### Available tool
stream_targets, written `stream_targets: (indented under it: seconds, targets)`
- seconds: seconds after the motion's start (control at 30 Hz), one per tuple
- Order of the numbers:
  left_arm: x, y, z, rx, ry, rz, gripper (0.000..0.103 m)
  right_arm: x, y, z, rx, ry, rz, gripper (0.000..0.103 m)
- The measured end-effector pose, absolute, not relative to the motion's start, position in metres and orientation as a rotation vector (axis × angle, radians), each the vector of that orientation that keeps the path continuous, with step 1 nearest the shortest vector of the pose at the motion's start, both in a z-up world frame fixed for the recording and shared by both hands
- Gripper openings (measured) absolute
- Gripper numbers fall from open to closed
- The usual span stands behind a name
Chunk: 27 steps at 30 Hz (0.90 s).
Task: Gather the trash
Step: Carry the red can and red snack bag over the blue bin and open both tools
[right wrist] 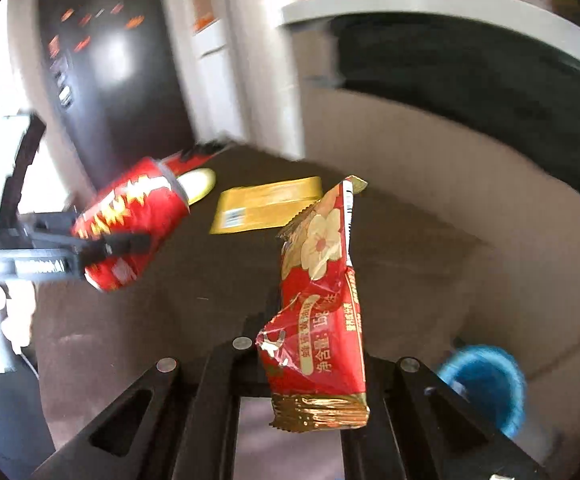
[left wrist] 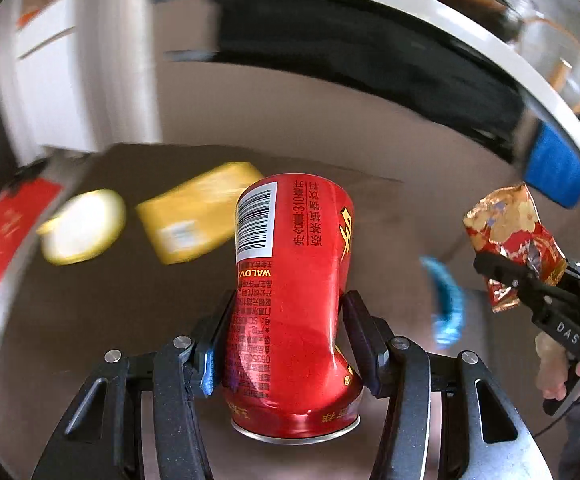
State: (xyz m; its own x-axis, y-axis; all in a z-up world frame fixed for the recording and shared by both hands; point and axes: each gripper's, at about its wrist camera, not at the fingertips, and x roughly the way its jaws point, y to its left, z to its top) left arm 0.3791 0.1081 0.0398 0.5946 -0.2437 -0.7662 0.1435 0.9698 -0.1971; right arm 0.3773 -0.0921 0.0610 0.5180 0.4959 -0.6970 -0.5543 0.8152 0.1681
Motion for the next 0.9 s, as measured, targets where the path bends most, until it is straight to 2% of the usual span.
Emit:
stream_targets:
  seconds: [0.2, 0.37, 0.6, 0.67, 0.73, 0.8, 0.87, 0.9]
  targets:
    - [0.419, -0.039, 0.000, -0.119, 1.002, -0.430, 0.054, 0.383, -0.238, 0.051, -0.010, 0.853, 0.370, 0.006]
    - [0.461, -0.143, -0.068, -0.073, 1.178, -0.510, 0.054, 0.397, -0.341, -0.009, 0.102, 0.999, 0.221, 0.007]
    - [0.517, -0.198, -0.138, -0.115, 1.351, -0.531, 0.054, 0.444, -0.394, -0.109, 0.265, 1.151, 0.195, 0.007]
    - [0.533, -0.204, -0.153, -0.120, 1.383, -0.520, 0.055, 0.460, -0.396, -0.134, 0.292, 1.180, 0.196, 0.011]
    - [0.544, -0.207, -0.165, -0.121, 1.406, -0.508, 0.060, 0.472, -0.396, -0.156, 0.328, 1.215, 0.202, 0.011]
    - [0.549, -0.209, -0.173, -0.114, 1.412, -0.491, 0.063, 0.484, -0.400, -0.179, 0.384, 1.253, 0.219, 0.020]
    - [0.552, -0.209, -0.179, -0.113, 1.418, -0.482, 0.063, 0.489, -0.405, -0.197, 0.435, 1.262, 0.224, 0.041]
    - [0.551, -0.208, -0.180, -0.114, 1.418, -0.483, 0.063, 0.489, -0.408, -0.203, 0.454, 1.258, 0.222, 0.042]
